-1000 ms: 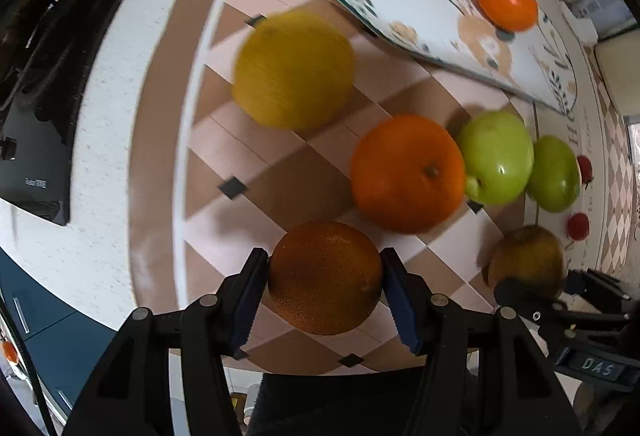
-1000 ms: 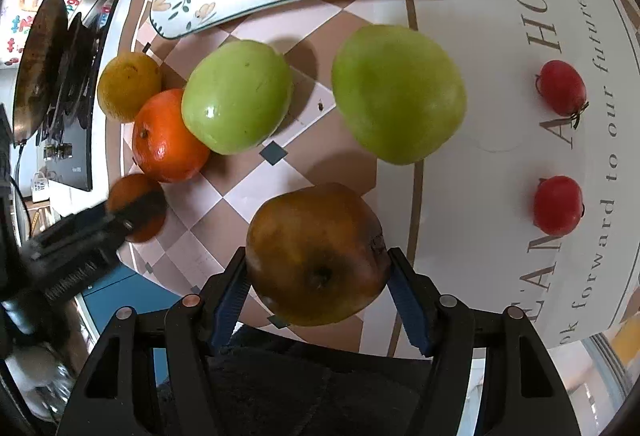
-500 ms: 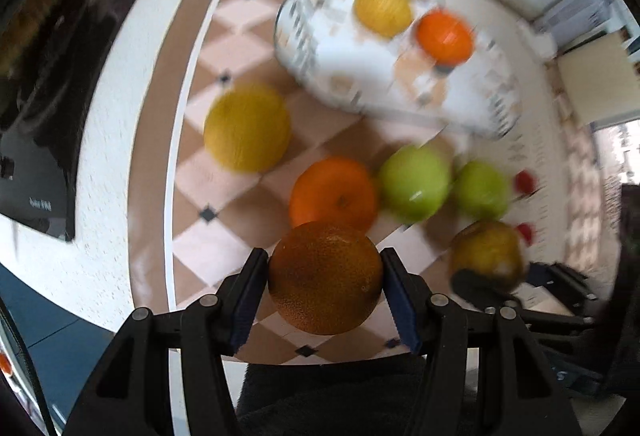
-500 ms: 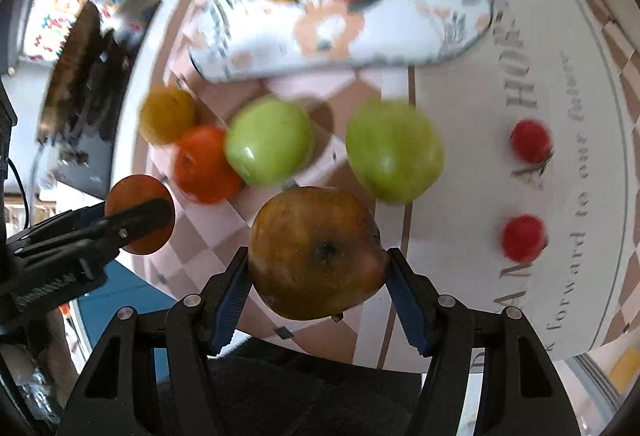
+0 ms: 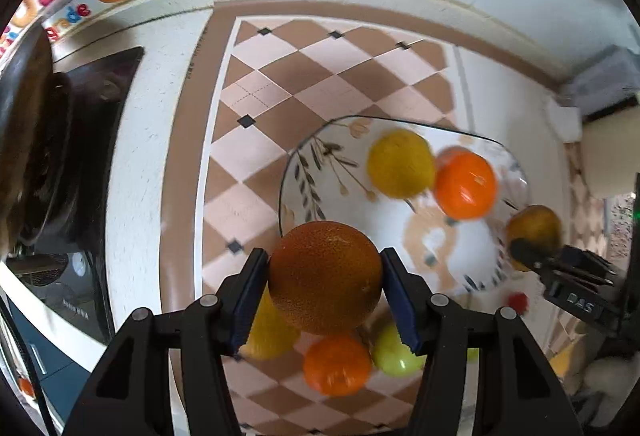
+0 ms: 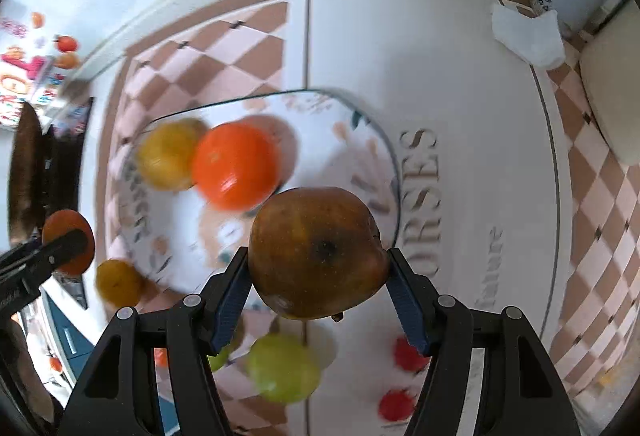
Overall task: Organize fruits
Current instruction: 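Lower both held fruits onto the oval plate and open both grippers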
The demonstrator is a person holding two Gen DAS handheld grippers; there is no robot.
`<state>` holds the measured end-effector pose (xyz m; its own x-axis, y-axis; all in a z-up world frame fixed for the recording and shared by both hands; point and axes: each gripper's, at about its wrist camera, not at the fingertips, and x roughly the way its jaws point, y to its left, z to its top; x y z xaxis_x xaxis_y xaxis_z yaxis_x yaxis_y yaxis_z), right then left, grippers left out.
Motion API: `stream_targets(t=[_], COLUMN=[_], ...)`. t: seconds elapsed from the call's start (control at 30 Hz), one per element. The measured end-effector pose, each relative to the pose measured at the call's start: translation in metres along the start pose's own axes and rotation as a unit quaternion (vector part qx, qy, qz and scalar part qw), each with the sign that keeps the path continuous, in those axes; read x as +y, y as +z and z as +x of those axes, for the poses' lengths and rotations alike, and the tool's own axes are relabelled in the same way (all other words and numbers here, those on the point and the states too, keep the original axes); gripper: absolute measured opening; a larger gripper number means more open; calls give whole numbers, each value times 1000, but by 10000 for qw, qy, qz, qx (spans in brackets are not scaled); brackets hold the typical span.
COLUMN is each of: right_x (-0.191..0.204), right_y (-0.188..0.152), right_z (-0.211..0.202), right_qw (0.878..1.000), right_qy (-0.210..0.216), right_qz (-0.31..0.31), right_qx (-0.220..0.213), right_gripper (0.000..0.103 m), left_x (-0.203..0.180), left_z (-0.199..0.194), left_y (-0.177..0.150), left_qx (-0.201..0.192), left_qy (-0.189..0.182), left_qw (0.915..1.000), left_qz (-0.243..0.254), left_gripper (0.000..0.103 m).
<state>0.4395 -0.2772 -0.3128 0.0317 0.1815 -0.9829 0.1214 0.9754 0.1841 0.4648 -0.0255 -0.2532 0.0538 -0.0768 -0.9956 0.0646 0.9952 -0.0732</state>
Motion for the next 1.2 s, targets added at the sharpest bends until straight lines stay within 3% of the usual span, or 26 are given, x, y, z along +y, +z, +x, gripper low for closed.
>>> stream_targets(t=[0.2, 0.47, 0.57, 0.6, 0.63, 0.67, 0.7, 0.83, 1.0, 1.2], right_x=[-3, 4, 9, 10, 13, 12, 13, 19, 29, 39], right_y=[20, 39, 44, 45, 46, 47, 47, 44, 26, -7], right_z=[15, 26, 25, 22, 20, 16, 13, 2, -6, -18], right_qw=[9992, 9978, 9985, 9987, 9989, 9991, 9991, 9990, 9988, 9989], right_qy=[-204, -243, -180, -166, -135, -107, -106, -291, -455, -473], right_qz=[-133, -88, -40, -20, -5, 1, 1, -51, -71, -36], right_qx=[325, 608, 523, 479, 443, 418, 406, 323, 174, -22], right_gripper=[69, 69, 72, 78, 86, 89, 90, 91, 91, 91], left_x=[7, 5, 3, 3, 5, 6, 8, 14, 11, -6], left_z=[38, 56, 55, 54, 52, 51, 49, 39, 21, -4], left_y=[35, 46, 51, 52, 53, 53, 54, 49, 21, -10], left_qx=[497, 785, 710, 674, 646, 629, 617, 505, 409, 101], left_qy=[-123, -113, 118, 137, 125, 93, 69, 102, 10, 307], left_qw=[9983, 9965, 9973, 9976, 9978, 9979, 9979, 9985, 9990, 9994], left_qz=[-285, -250, -108, -100, -123, -152, -167, -210, -194, 90], left_gripper=[55, 57, 61, 65, 70, 81, 86, 87, 87, 87])
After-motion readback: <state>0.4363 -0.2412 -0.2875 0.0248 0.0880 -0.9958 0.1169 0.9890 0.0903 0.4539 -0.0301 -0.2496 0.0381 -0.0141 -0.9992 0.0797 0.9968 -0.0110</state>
